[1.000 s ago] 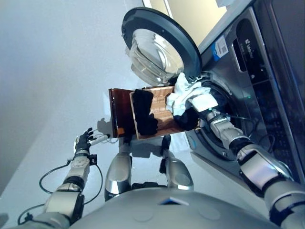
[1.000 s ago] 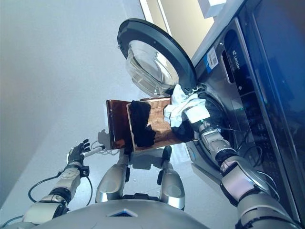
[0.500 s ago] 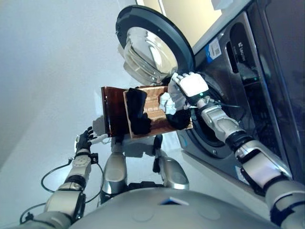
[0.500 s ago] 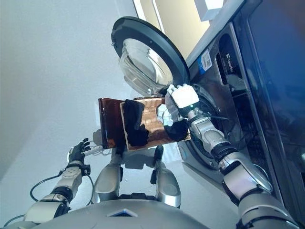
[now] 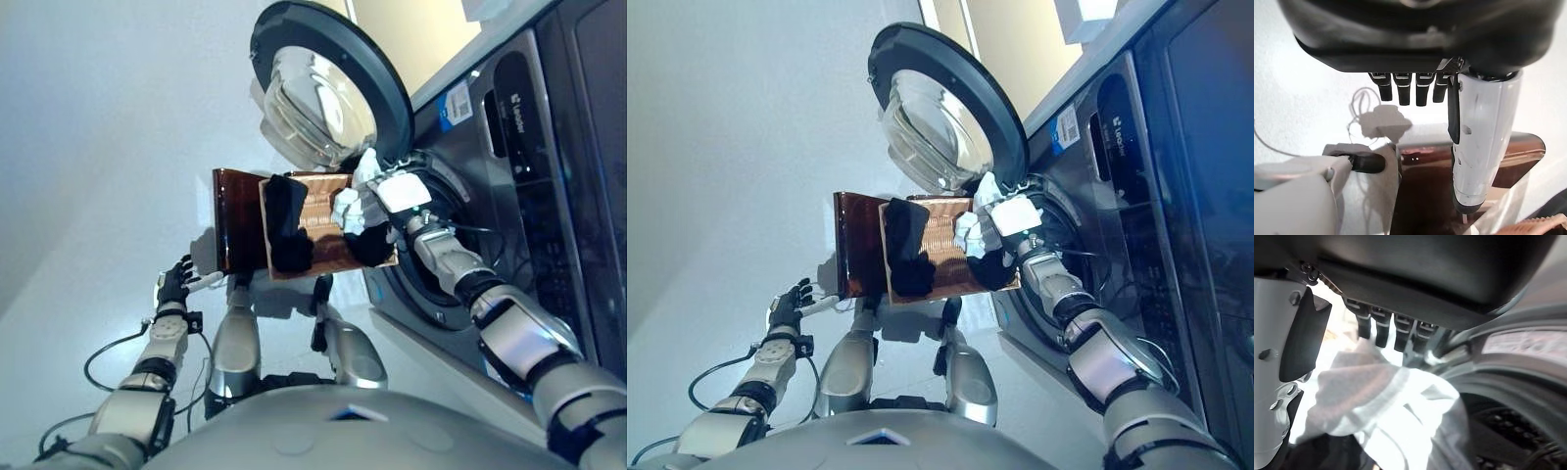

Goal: Pick up the clothes and place them into the washing machine

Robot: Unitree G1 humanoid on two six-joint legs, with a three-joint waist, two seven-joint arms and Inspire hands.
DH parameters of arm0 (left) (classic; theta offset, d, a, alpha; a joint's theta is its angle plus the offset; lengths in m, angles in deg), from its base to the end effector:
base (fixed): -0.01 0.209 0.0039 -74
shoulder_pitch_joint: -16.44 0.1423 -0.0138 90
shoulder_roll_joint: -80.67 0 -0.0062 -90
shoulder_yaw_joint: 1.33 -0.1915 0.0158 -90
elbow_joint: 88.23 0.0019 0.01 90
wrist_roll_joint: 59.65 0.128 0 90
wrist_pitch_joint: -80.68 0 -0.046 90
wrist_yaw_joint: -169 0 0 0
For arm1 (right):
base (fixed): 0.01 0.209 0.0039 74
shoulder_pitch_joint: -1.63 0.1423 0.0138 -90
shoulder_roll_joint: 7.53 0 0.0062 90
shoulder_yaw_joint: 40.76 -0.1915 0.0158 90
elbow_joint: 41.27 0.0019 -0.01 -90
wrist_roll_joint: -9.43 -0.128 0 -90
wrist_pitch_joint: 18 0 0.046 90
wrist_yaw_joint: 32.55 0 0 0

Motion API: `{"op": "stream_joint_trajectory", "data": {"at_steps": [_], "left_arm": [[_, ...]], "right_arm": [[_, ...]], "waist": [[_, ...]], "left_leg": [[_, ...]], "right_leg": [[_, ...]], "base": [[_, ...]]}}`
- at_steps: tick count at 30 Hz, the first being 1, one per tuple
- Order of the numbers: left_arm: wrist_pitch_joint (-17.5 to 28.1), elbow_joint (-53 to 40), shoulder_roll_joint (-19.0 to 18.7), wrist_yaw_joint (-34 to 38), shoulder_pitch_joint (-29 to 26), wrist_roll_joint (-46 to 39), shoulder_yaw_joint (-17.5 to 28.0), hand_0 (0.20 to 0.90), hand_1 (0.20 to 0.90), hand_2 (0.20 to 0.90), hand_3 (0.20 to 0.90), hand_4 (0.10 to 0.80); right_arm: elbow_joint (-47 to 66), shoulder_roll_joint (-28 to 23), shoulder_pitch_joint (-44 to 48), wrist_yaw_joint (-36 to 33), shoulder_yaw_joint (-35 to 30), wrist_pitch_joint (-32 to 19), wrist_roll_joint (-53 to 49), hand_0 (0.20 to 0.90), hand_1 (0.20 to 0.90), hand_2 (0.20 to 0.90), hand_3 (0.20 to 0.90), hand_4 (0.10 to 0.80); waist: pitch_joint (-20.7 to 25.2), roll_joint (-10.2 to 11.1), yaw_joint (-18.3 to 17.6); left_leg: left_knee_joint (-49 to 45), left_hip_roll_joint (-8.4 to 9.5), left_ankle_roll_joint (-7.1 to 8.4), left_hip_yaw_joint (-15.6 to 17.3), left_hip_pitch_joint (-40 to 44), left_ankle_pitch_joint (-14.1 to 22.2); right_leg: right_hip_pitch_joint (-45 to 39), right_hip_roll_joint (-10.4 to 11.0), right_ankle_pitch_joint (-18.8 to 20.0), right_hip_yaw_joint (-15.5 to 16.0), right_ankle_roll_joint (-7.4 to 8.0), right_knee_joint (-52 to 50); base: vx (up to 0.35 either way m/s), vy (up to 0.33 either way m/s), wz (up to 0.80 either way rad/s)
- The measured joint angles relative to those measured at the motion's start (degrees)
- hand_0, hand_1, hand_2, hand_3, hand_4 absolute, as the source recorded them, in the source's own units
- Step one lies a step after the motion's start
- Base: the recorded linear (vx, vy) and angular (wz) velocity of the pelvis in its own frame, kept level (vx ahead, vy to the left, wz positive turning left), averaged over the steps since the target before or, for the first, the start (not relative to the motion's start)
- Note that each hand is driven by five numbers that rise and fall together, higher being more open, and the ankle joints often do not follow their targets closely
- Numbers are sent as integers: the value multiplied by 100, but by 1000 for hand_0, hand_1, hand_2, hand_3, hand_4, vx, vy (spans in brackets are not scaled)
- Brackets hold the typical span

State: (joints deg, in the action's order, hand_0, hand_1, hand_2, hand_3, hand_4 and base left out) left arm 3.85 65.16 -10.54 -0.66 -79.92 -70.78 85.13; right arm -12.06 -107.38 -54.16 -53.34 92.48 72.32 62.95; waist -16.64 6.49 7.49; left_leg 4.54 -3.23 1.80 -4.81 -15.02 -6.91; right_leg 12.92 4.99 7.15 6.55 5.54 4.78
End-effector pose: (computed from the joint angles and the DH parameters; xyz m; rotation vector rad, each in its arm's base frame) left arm 0.1367 0.2436 -0.0820 0.2194 0.7354 0.3464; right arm 0.2665 -0.2147 -0.0047 -1.8544 0.0661 0.3547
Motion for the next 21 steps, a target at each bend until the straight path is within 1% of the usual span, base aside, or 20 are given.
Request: {"op": "stream_joint_trajectory", "data": {"at_steps": [4,6,9,11,15,21], "left_arm": [[13,-33,-6,51,-119,-96,-9,900,900,900,900,800],[37,-42,-10,129,-293,-121,-89,900,900,900,900,800],[74,-177,-61,164,-457,-214,-291,900,900,900,900,800],[101,-256,-78,173,-533,-214,-417,900,900,900,900,800],[100,-274,-71,173,-569,-214,-451,900,900,900,900,800],[100,-276,-74,175,-631,-215,-452,900,900,900,900,800]], "right_arm": [[-261,4,259,-110,9,105,-12,900,900,900,900,800],[-544,-2,429,-188,1,131,-123,900,900,900,900,800],[-651,-7,612,-224,-1,235,-289,900,900,900,900,800],[-681,-7,706,-287,-10,236,-359,900,900,900,900,800],[-750,-5,738,-312,-9,236,-375,900,900,900,900,800],[-808,-5,730,-327,-8,242,-429,900,900,900,900,800]], "waist": [[-130,-145,27],[-244,-206,81],[-437,-221,139],[-502,-224,145],[-513,-237,140],[-545,-291,141]], "left_leg": [[-2,-24,62,-59,-239,-63],[-41,-50,87,-165,-368,-87],[-53,-102,143,-246,-467,-135],[-48,-112,177,-329,-569,-166],[-48,-125,192,-352,-643,-185],[-48,-117,194,-358,-656,-189]], "right_leg": [[201,-34,28,66,-36,-3],[274,-62,40,148,-53,-4],[285,-136,16,252,-94,-7],[342,-148,0,285,-116,-7],[394,-166,-9,350,-130,-7],[403,-173,-11,362,-130,-7]], "base": [[-69,-40,8],[-29,-38,17],[-41,-33,22],[-17,-19,19],[-23,-14,7],[0,0,0]]}}
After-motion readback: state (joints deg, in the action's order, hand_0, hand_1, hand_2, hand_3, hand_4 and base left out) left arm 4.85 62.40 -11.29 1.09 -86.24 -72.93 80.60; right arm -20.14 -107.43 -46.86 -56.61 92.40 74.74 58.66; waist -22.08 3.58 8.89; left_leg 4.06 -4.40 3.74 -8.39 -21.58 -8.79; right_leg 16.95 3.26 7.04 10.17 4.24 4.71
